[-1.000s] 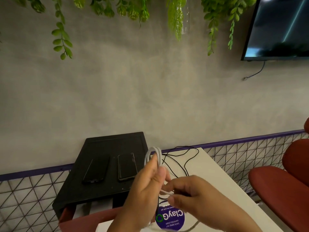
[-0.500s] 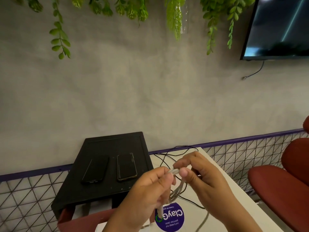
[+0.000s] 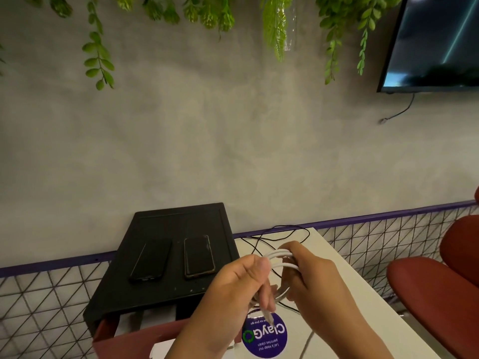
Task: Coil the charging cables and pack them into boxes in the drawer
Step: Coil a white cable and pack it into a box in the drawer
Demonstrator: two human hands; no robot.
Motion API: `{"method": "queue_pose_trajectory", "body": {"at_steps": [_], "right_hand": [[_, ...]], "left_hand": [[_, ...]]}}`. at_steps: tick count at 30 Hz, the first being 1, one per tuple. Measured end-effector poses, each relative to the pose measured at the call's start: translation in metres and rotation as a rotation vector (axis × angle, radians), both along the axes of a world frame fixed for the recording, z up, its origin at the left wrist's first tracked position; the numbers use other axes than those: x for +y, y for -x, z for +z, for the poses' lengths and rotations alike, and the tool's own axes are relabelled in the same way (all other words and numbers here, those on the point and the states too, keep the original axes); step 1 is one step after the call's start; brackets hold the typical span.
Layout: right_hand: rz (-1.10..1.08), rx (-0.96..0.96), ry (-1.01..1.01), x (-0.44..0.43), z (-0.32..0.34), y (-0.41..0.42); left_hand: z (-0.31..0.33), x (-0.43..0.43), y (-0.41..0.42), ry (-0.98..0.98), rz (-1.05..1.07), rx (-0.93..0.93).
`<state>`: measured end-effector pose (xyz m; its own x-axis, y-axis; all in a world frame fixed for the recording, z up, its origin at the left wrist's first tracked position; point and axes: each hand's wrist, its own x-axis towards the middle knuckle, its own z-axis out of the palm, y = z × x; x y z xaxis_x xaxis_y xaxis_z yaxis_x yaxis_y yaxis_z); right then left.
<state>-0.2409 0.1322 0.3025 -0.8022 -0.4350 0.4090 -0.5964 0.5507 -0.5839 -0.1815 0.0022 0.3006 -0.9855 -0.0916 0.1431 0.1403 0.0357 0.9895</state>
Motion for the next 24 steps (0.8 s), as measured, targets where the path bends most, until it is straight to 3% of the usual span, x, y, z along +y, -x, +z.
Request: {"method": "queue_pose_trajectory", "body": {"at_steps": [5,11,14,20,24], "right_hand": [[0.036,-0.067,0.055,-0.001,-0.003,-0.001],[0.147,-0.270,0.227,0.012,0.003,0.003],[0.195,-0.379,0.425,0.028,0.008,0.009],[0.162,-0.362,0.744,0.038,0.014,0.017],[0.032,-0.276,0.646,0.031,0.007,0.017]], "left_hand": [[0.000,0.000,0.000,0.043,0.073,0.039],[0.002,-0.005,-0.003,-0.086,0.266,0.034],[0.002,-0.013,-0.003,-0.211,0.330,-0.007],[0.003,-0.005,-0.007,-0.215,0.177,-0.050],[0.005,-0.002,-0.008,-0.358,0.140,-0.044]]}}
